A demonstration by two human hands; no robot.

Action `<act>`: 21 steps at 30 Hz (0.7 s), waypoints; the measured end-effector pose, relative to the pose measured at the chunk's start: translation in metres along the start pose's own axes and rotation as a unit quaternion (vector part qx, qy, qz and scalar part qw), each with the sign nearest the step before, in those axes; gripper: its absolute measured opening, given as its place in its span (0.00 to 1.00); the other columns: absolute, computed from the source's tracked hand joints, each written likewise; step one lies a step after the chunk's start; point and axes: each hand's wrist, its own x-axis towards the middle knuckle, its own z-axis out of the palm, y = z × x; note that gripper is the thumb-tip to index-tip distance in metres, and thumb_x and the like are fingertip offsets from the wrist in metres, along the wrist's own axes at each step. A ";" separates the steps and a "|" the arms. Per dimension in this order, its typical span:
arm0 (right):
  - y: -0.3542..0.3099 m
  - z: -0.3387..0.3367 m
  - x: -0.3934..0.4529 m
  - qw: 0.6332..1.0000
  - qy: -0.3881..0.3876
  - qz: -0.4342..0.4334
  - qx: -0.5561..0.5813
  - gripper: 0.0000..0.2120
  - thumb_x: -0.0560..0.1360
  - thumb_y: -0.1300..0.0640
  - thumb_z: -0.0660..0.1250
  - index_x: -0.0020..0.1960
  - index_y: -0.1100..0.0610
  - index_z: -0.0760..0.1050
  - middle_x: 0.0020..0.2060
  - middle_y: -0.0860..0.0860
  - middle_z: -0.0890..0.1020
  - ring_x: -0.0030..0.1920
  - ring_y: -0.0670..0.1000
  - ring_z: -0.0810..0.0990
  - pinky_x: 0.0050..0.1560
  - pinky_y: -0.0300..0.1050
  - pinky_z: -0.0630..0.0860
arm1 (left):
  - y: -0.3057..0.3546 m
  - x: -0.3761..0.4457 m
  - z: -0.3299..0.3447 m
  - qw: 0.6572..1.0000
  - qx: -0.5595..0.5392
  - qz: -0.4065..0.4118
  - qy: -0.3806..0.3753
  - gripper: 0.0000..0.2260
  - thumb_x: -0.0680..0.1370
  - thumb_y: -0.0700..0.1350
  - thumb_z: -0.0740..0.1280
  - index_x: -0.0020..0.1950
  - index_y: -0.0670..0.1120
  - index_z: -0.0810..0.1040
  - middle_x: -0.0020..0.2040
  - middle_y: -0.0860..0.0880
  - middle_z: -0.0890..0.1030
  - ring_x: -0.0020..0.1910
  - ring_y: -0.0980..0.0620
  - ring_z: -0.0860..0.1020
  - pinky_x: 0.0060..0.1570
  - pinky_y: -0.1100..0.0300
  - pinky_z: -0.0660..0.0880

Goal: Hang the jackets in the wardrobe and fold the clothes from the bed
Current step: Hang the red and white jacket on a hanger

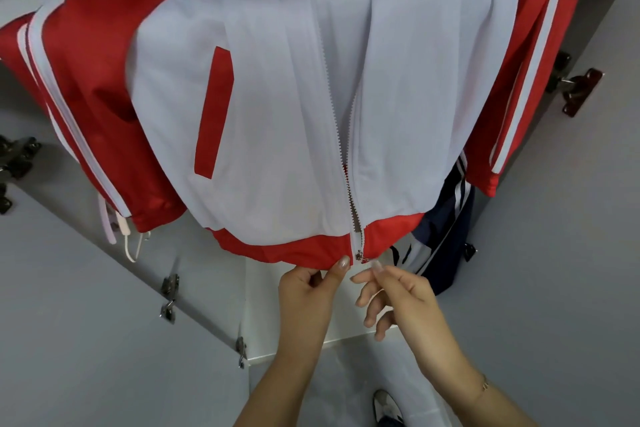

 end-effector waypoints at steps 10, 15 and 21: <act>-0.010 0.003 0.007 0.999 -0.021 -0.006 -0.032 0.19 0.74 0.47 0.69 0.43 0.65 0.74 0.34 0.56 0.80 0.27 0.55 0.80 0.24 0.45 0.76 | 0.002 -0.001 -0.003 1.000 0.004 0.006 -0.016 0.17 0.74 0.47 0.73 0.27 0.47 0.74 0.25 0.51 0.65 0.27 0.55 0.63 0.30 0.67 0.65; -0.012 0.002 0.006 0.997 -0.068 0.026 0.001 0.22 0.73 0.46 0.66 0.46 0.67 0.77 0.27 0.56 0.78 0.25 0.52 0.78 0.25 0.42 0.76 | -0.001 0.000 -0.005 1.000 -0.001 0.016 -0.007 0.19 0.73 0.47 0.74 0.32 0.35 0.73 0.25 0.49 0.65 0.27 0.55 0.63 0.30 0.66 0.65; -0.005 -0.003 0.006 0.994 -0.076 0.076 0.037 0.14 0.75 0.52 0.68 0.45 0.64 0.81 0.30 0.52 0.75 0.29 0.48 0.74 0.24 0.41 0.73 | 0.001 0.001 -0.005 0.999 0.015 0.028 0.003 0.19 0.73 0.45 0.74 0.27 0.42 0.70 0.24 0.50 0.65 0.26 0.56 0.62 0.29 0.67 0.65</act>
